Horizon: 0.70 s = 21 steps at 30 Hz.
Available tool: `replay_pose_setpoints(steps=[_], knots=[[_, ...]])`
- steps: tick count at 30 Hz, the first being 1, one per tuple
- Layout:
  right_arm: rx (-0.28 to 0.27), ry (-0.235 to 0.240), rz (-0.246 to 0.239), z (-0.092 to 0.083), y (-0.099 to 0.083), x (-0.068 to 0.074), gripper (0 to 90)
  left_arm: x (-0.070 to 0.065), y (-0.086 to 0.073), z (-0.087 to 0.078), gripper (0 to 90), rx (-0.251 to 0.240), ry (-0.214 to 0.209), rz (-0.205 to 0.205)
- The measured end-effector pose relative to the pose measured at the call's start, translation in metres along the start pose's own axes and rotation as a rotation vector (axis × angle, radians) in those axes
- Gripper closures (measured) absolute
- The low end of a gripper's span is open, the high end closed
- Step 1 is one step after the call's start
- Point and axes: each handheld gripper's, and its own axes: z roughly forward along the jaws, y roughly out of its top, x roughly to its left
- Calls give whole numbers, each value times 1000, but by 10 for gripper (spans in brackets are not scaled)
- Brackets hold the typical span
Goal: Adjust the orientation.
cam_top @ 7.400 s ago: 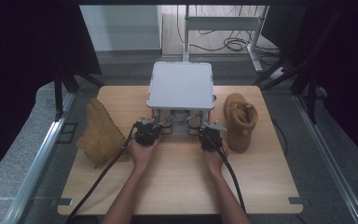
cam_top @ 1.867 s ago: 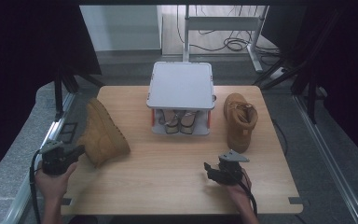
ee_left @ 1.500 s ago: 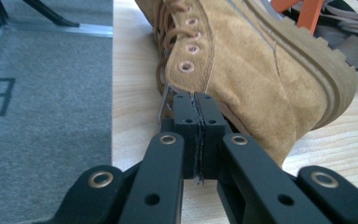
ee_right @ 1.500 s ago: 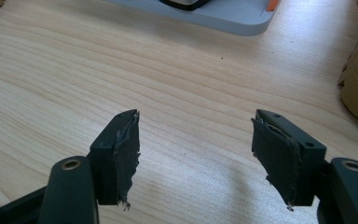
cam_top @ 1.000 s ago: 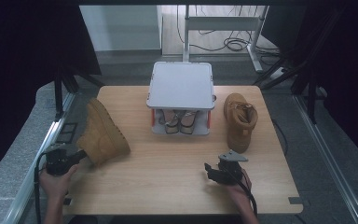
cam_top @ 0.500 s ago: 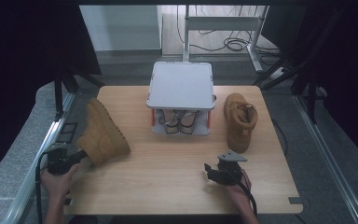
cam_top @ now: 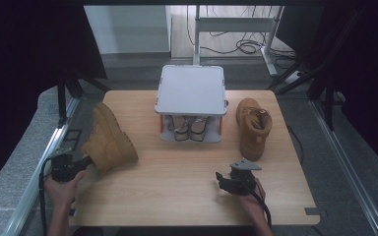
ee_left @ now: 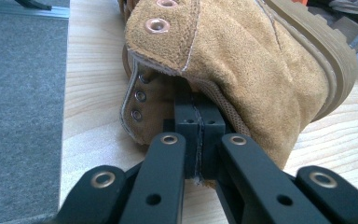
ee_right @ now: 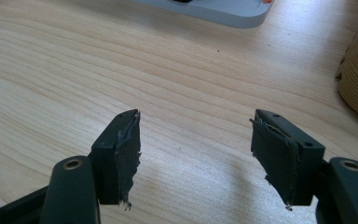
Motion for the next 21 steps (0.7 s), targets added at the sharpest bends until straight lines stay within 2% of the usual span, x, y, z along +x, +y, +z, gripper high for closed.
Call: replay_pose_setpoints(steps=[8, 13, 15, 21], knots=[[-11, 1, 4, -1, 0, -1, 327, -4, 4, 0, 896, -4, -3, 6], [-8, -2, 11, -1, 0, -2, 327, -8, 10, 2, 896, 3, -14, 32], [-5, -3, 11, -1, 0, -2, 327, -11, 11, 4, 896, 8, -5, 44], [-6, -3, 16, -1, 0, -3, 327, -14, 15, 5, 896, 10, -4, 54]])
